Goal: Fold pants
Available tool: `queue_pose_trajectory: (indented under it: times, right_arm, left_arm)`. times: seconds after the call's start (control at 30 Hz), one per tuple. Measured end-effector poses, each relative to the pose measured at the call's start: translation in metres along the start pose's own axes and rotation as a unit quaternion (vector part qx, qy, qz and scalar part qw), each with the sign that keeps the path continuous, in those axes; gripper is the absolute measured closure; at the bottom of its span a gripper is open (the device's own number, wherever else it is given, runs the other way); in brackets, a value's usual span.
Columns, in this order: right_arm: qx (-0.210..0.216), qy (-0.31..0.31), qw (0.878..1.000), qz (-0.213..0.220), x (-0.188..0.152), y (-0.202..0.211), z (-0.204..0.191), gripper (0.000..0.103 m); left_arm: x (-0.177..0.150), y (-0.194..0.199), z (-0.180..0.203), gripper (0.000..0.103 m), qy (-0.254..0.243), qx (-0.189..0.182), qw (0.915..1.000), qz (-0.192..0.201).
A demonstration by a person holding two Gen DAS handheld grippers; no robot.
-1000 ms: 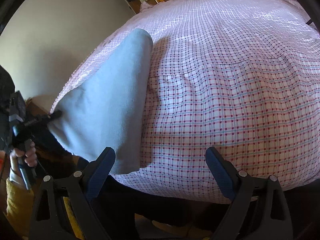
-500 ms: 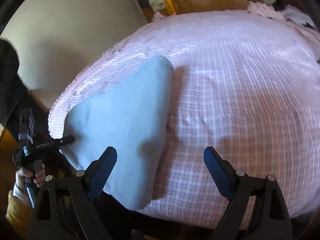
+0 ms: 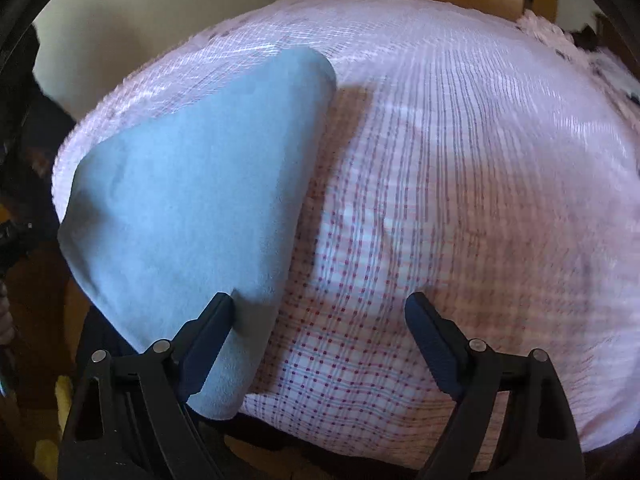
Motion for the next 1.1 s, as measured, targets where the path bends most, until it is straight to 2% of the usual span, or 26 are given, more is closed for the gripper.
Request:
queue_pose_trajectory:
  times: [0.07,0.13,0.23,0.33,0.4,0.57,0.7,0.8,0.93,1.1]
  right_arm:
    - [-0.028,0.048,0.998,-0.002,0.018,0.009,-0.017,0.021]
    - [-0.033,0.084,0.996,0.001,0.032,0.015,-0.035,0.021]
    - [-0.009,0.134,0.991,-0.002,0.057,0.016,-0.068,0.021]
    - [0.035,0.181,0.982,-0.025,0.080,0.005,-0.102,0.021]
    - [0.050,0.208,0.976,-0.038,0.092,-0.008,-0.124,0.021]
    - [0.075,0.269,0.957,-0.073,0.112,-0.052,-0.175,0.021]
    - [0.071,0.313,0.942,-0.096,0.117,-0.084,-0.203,0.024]
    - [0.056,0.339,0.932,-0.116,0.120,-0.109,-0.215,0.024]
    - [0.007,0.355,0.921,-0.160,0.114,-0.143,-0.215,0.028]
    - [0.024,0.364,0.918,-0.158,0.112,-0.145,-0.208,0.028]
  left_arm:
    - [-0.002,-0.001,0.000,0.060,0.001,-0.014,0.9999,-0.003]
    - [0.000,-0.004,0.003,0.060,0.005,-0.018,0.9998,-0.005]
    - [-0.001,-0.015,0.004,0.060,0.008,-0.018,0.9998,-0.009]
    - [0.000,-0.036,0.002,0.060,0.010,-0.005,0.9996,-0.027]
    - [-0.004,-0.045,-0.001,0.061,0.019,-0.012,0.9990,-0.039]
    - [-0.010,-0.056,0.001,0.061,0.021,-0.033,0.9981,-0.049]
    - [-0.012,-0.054,0.000,0.061,0.018,-0.050,0.9976,-0.045]
    - [-0.016,-0.054,-0.005,0.061,0.014,-0.053,0.9975,-0.044]
    - [-0.024,-0.055,-0.006,0.061,0.018,-0.060,0.9972,-0.043]
    - [-0.030,-0.060,-0.001,0.061,0.018,-0.060,0.9970,-0.044]
Point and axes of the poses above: each gripper's, at about its wrist camera, not at the fingertips, and y roughly against the way its jaws point, z to its right, x to its top, the point moved 1 cm from there along -y, roughly the way its jaws point, and after that the axes turned 13 degrees about x, right-handed, at the moved point
